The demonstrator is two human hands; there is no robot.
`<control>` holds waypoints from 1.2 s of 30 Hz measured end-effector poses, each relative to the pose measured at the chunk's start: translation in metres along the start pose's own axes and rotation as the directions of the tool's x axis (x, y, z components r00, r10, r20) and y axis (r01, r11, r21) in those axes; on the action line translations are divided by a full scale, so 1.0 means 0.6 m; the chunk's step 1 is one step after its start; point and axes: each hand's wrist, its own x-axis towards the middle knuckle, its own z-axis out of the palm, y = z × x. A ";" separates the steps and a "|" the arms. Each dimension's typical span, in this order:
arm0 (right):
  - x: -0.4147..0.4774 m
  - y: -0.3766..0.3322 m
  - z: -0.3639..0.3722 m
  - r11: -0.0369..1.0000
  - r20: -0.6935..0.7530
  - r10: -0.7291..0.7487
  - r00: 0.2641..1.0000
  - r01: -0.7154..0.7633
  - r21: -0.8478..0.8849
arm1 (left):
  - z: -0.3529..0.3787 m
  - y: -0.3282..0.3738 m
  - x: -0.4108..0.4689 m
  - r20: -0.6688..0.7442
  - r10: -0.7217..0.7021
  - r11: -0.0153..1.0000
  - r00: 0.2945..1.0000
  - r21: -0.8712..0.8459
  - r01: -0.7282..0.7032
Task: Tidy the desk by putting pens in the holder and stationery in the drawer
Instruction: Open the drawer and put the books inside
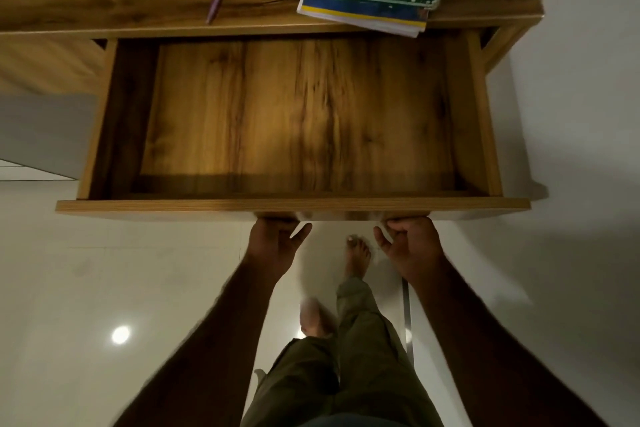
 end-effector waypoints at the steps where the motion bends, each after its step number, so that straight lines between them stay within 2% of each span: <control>1: -0.003 0.004 -0.004 1.000 -0.004 -0.002 1.000 0.003 0.028 | -0.003 -0.004 -0.004 0.002 0.001 1.000 1.000 0.004 -0.001; 7: -0.013 0.023 -0.018 0.998 0.004 0.007 1.000 -0.008 0.061 | -0.007 -0.021 -0.025 -0.066 -0.009 0.999 0.998 -0.035 0.007; 11: -0.022 0.022 -0.013 0.999 0.015 -0.036 0.999 0.037 -0.037 | -0.001 -0.018 -0.024 -0.082 -0.011 0.999 0.997 -0.041 0.007; 15: -0.026 0.025 -0.031 0.998 0.013 0.036 0.999 -0.035 -0.043 | 0.007 -0.005 -0.047 -0.052 -0.081 0.995 0.995 0.053 0.084; 17: -0.050 0.029 -0.036 0.977 0.000 0.097 0.995 -0.095 -0.192 | 0.008 0.001 -0.067 -0.085 -0.149 0.982 0.985 0.104 0.158; 19: -0.084 0.029 -0.039 0.908 0.008 0.117 0.993 -0.104 -0.405 | 0.011 0.010 -0.089 -0.113 -0.210 0.964 0.971 0.139 0.225; 21: -0.122 0.023 -0.038 0.827 0.075 0.121 0.990 -0.058 -0.560 | 0.021 0.024 -0.123 -0.097 -0.264 0.933 0.960 0.227 0.279; 23: -0.163 0.008 -0.029 0.743 0.168 0.133 0.977 0.014 -0.669 | 0.043 0.042 -0.166 -0.019 -0.310 0.890 0.951 0.345 0.297; 25: -0.202 -0.013 -0.015 0.680 0.229 0.129 0.965 0.082 -0.729 | 0.071 0.065 -0.209 0.084 -0.340 0.840 0.937 0.474 0.262; 28: -0.259 -0.053 0.018 0.648 0.331 0.064 0.941 0.213 -0.731 | 0.118 0.110 -0.260 0.216 -0.326 0.771 0.920 0.624 0.127; 32: -0.307 -0.110 0.067 0.631 0.416 -0.056 0.908 0.355 -0.690 | 0.176 0.171 -0.284 0.310 -0.272 0.798 0.911 0.601 0.033; 36: -0.329 -0.153 0.112 0.639 0.429 -0.155 0.890 0.421 -0.644 | 0.227 0.218 -0.288 0.333 -0.186 0.824 0.924 0.566 -0.038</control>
